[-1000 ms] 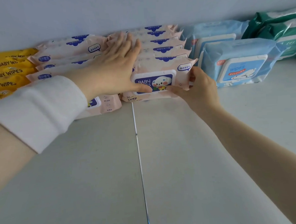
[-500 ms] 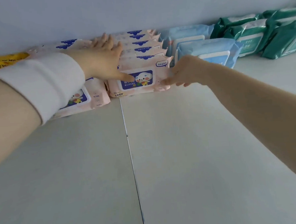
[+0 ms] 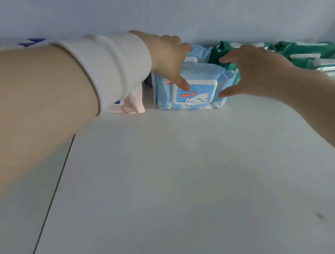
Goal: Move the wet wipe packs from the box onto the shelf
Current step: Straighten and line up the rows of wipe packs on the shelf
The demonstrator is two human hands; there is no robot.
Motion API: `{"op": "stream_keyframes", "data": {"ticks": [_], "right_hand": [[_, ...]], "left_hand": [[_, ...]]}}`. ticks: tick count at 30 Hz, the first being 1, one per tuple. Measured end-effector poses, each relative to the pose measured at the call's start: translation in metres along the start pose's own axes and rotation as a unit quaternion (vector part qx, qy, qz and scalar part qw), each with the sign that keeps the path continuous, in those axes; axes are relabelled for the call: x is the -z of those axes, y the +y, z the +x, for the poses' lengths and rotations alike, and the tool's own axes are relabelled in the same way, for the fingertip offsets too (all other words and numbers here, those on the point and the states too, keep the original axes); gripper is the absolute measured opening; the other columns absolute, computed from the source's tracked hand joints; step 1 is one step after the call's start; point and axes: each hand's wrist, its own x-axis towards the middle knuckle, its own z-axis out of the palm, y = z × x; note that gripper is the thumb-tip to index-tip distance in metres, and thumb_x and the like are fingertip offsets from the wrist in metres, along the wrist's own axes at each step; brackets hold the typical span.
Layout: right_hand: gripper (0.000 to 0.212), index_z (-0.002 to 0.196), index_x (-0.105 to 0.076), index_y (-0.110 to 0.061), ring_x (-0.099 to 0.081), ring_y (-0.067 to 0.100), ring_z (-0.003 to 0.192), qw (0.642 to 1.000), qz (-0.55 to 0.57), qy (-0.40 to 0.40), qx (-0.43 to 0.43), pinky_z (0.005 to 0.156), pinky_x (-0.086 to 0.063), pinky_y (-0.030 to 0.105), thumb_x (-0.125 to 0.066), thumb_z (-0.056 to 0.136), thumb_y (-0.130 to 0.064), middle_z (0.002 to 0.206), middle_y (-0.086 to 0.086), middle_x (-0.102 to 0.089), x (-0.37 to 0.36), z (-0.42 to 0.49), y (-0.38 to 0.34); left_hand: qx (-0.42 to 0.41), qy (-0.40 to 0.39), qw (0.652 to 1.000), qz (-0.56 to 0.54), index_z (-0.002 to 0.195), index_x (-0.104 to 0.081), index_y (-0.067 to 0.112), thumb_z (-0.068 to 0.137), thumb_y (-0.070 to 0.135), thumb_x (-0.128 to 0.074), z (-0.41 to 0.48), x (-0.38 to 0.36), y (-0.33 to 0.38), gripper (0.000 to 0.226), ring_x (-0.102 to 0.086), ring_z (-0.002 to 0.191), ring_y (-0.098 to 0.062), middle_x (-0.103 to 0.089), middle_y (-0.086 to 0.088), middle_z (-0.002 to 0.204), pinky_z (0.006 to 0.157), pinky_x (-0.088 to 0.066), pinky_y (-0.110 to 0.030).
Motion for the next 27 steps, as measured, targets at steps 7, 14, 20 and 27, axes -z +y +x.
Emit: {"op": "stream_keyframes", "data": {"ticks": [7,14,20,27], "right_hand": [[0.085,0.137,-0.038,-0.023,-0.048,0.029,0.118,0.998,0.021,0.046,0.031,0.081,-0.040,0.037,-0.076,0.066,-0.052,0.128,0.008,-0.047,-0.038,0.025,0.019],[0.070,0.133,-0.042,-0.015,-0.052,0.032,0.110,0.988,0.081,0.129,0.016,0.076,-0.040,0.036,-0.072,0.075,-0.038,0.122,0.011,-0.051,-0.064,0.042,0.015],[0.066,0.135,-0.039,-0.011,-0.044,0.029,0.117,0.981,0.106,0.165,0.000,0.077,-0.043,0.040,-0.067,0.080,-0.033,0.126,0.011,-0.045,-0.081,0.061,-0.002],[0.073,0.130,-0.043,-0.007,-0.049,0.030,0.111,0.914,0.294,0.275,-0.052,0.091,-0.040,0.030,-0.080,0.069,-0.025,0.125,0.013,-0.044,-0.104,0.019,-0.008]], "left_hand": [[0.046,-0.052,0.997,-0.015,0.148,0.014,0.020,0.056,0.079,-0.057,0.015,-0.021,0.003,0.130,0.008,0.146,-0.027,0.018,-0.011,0.157,0.117,-0.010,-0.052],[0.007,0.031,0.999,-0.029,0.149,-0.007,0.013,0.070,0.065,-0.061,0.025,-0.046,-0.008,0.109,-0.002,0.147,-0.024,0.001,-0.014,0.158,0.116,-0.013,-0.039],[-0.006,0.042,0.998,-0.043,0.149,-0.002,0.009,0.076,0.050,-0.065,0.041,-0.051,-0.023,0.105,0.001,0.147,-0.022,0.002,-0.012,0.158,0.118,-0.010,-0.039],[0.030,0.013,0.997,-0.071,0.149,0.005,0.010,0.052,0.080,-0.047,0.033,-0.045,-0.032,0.130,0.004,0.147,-0.024,0.007,-0.013,0.158,0.119,-0.007,-0.043]]}}
